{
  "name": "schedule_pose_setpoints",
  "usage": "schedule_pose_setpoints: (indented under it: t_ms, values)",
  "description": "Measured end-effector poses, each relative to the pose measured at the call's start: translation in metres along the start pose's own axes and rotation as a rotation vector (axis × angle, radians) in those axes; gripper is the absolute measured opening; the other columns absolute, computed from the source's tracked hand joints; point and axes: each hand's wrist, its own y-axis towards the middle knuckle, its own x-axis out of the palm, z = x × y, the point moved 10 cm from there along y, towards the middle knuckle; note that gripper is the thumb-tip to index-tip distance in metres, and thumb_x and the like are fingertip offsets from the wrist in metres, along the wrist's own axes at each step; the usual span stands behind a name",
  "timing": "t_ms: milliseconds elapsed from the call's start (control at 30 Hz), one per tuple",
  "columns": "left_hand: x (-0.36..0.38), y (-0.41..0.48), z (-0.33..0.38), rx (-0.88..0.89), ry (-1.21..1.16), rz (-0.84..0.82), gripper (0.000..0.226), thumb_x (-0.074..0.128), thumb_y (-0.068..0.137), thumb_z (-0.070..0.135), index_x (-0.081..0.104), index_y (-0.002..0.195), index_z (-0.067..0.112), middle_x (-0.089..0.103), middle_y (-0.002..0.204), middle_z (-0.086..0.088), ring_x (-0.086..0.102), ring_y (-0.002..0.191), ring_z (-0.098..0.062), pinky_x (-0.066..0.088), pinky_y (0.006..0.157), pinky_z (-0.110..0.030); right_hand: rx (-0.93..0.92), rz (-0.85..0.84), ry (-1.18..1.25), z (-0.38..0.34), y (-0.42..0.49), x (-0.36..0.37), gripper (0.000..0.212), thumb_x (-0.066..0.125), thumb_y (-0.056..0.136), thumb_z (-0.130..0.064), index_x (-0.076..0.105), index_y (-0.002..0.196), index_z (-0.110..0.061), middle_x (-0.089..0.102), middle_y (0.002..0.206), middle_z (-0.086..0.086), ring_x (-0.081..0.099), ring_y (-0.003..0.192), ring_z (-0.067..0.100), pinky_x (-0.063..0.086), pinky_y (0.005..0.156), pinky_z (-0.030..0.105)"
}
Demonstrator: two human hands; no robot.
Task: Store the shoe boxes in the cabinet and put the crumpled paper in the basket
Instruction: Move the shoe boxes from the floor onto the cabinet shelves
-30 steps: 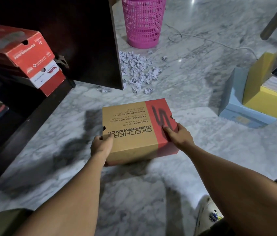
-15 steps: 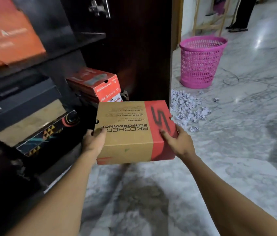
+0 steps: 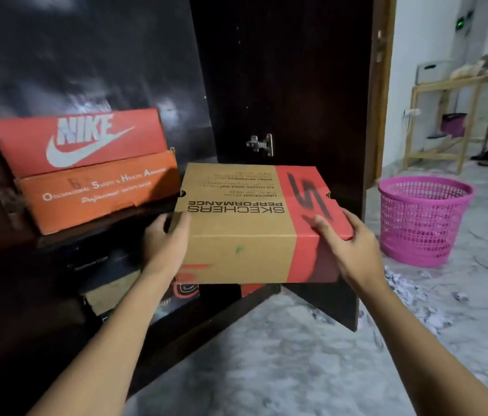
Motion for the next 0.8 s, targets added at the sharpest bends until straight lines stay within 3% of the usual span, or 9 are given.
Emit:
schedule_pose_setpoints:
  t_ms: [167,267,367,433,533,600,667,800]
  values:
    - [-0.037,0.034,0.065,0.162,-0.067,0.191,0.042,0.047,0.076,0.05,0.067,0.088,0.015,0.068,0.085,-0.006,0.06,0.081,-0.026,0.048,0.072,-0.036,-0.129,-0.101,0.102,-0.062,0.05,0.023,0.061,0.064,0.067,-0.08,0.058,0.116,-0.044,0.069,0.1,-0.021,0.068,0.097,0.006,0.057,0.089,0.043]
    - [-0.048,0.052,0.085,0.224,-0.096,0.28,0.043,0.046,0.081,0.05,0.064,0.083,0.011,0.066,0.08,-0.009,0.059,0.077,-0.026,0.045,0.066,-0.037,-0.192,-0.159,0.124,-0.091,0.081,0.038,0.041,0.065,0.069,-0.078,0.06,0.102,-0.054,0.071,0.094,-0.027,0.068,0.094,0.001,0.056,0.091,0.04]
    - [-0.055,0.065,0.099,0.218,-0.145,0.326,0.041,0.049,0.085,0.054,0.069,0.093,0.019,0.07,0.089,-0.003,0.065,0.086,-0.026,0.051,0.073,-0.04,-0.23,-0.179,0.152,-0.117,0.109,0.055,0.034,0.066,0.073,-0.073,0.061,0.1,-0.055,0.071,0.091,-0.026,0.068,0.092,-0.002,0.055,0.093,0.037]
    - [-0.067,0.078,0.114,0.198,-0.127,0.37,0.031,0.05,0.091,0.047,0.067,0.085,0.022,0.067,0.082,0.001,0.064,0.083,-0.025,0.049,0.068,-0.036,-0.23,-0.211,0.164,-0.136,0.128,0.068,0.034,0.066,0.073,-0.072,0.062,0.101,-0.052,0.071,0.091,-0.025,0.067,0.091,-0.003,0.055,0.093,0.034]
    - [-0.093,0.09,0.149,0.181,-0.126,0.426,0.035,0.049,0.082,0.05,0.062,0.074,0.019,0.06,0.069,0.002,0.062,0.074,-0.026,0.054,0.065,-0.045,-0.217,-0.283,0.188,-0.172,0.154,0.09,0.03,0.066,0.073,-0.07,0.062,0.097,-0.052,0.071,0.088,-0.024,0.068,0.089,-0.002,0.055,0.089,0.032]
    - [-0.112,0.097,0.176,0.198,-0.091,0.448,0.033,0.05,0.089,0.04,0.061,0.077,0.012,0.052,0.068,-0.003,0.052,0.069,-0.022,0.044,0.059,-0.033,-0.21,-0.316,0.213,-0.198,0.17,0.103,0.035,0.066,0.073,-0.07,0.063,0.101,-0.049,0.072,0.09,-0.02,0.069,0.09,0.002,0.056,0.09,0.034]
    - [-0.13,0.102,0.199,0.202,-0.059,0.448,0.028,0.049,0.093,0.033,0.063,0.083,0.011,0.054,0.073,-0.005,0.051,0.07,-0.022,0.037,0.058,-0.03,-0.2,-0.33,0.225,-0.219,0.183,0.115,0.042,0.066,0.071,-0.074,0.065,0.102,-0.045,0.072,0.093,-0.017,0.069,0.093,0.007,0.055,0.092,0.037]
    - [-0.158,0.115,0.222,0.199,-0.037,0.421,0.021,0.05,0.083,0.043,0.067,0.086,0.03,0.07,0.088,-0.004,0.066,0.086,-0.027,0.054,0.073,-0.04,-0.211,-0.352,0.232,-0.255,0.197,0.146,0.064,0.062,0.068,-0.079,0.068,0.115,-0.036,0.074,0.096,-0.013,0.07,0.093,0.012,0.055,0.091,0.036]
